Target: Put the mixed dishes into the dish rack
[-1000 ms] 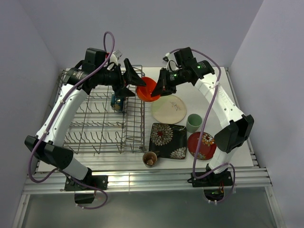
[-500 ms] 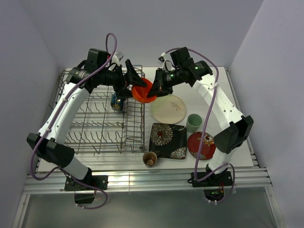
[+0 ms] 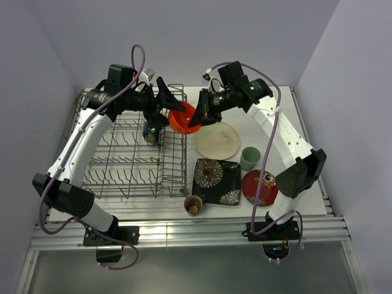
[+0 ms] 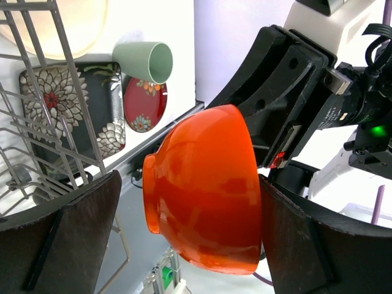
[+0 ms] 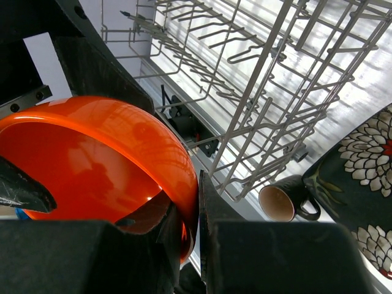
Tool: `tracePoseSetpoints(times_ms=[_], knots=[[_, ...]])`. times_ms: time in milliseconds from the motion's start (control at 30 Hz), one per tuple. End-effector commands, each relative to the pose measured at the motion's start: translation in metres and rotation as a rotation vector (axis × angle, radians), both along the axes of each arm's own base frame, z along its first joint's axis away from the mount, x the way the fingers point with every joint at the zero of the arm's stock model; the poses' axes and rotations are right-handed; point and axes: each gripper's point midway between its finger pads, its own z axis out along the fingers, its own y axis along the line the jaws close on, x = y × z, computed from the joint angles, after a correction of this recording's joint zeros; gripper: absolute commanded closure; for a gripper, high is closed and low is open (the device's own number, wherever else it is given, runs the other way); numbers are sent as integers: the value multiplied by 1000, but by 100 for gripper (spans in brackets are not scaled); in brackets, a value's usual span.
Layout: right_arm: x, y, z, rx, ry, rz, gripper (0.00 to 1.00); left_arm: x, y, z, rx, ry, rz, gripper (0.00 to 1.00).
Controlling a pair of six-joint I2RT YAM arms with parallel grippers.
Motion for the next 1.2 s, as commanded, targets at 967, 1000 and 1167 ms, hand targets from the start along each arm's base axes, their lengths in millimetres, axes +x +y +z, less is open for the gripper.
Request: tracePoseSetpoints(times_ms=[967, 1000, 1167], knots=[[2, 1, 3, 50, -73, 31, 100, -28, 4, 63, -334, -64, -27, 16], [2, 1, 4, 52, -78, 32, 100, -29, 5, 66, -360, -93, -31, 17], [1, 1, 4, 59, -73, 42, 100, -29, 8, 71, -406, -77, -22, 19]])
